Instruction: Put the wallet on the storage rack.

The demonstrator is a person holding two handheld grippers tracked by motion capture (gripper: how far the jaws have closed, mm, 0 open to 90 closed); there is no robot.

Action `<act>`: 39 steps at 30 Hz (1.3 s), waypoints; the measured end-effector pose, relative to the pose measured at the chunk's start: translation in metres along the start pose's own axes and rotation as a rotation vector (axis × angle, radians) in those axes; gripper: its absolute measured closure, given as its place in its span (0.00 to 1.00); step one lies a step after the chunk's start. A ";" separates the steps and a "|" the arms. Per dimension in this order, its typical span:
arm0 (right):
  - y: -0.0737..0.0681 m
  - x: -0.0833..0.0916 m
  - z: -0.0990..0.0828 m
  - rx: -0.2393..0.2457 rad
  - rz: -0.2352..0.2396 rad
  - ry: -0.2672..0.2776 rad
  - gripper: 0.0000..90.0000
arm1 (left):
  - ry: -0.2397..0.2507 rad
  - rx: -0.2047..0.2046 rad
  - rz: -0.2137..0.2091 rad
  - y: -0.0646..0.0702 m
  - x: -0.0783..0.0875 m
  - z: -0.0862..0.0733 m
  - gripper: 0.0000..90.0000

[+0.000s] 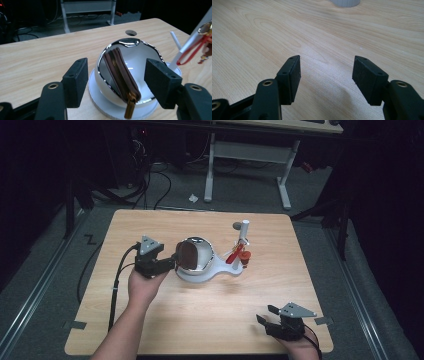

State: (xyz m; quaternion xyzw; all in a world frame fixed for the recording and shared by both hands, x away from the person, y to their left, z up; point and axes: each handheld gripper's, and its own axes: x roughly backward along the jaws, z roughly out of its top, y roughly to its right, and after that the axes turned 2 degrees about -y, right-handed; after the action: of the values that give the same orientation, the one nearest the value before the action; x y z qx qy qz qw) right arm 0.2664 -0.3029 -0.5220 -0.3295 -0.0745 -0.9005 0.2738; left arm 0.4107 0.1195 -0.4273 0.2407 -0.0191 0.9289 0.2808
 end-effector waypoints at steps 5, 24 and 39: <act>0.000 -0.001 0.000 0.001 0.005 -0.003 0.47 | -0.007 0.011 -0.011 -0.007 0.009 -0.017 0.38; 0.002 -0.004 -0.002 -0.021 -0.005 -0.017 0.49 | -0.190 -0.032 -0.042 -0.024 0.036 -0.099 0.33; 0.006 -0.004 0.001 -0.056 -0.071 -0.006 0.48 | -0.261 -0.051 -0.077 -0.031 0.079 -0.155 0.32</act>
State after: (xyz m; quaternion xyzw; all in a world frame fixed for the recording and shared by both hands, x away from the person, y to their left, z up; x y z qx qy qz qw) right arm 0.2729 -0.3060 -0.5246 -0.3368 -0.0619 -0.9104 0.2320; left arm 0.3019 0.2130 -0.5313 0.3530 -0.0698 0.8774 0.3174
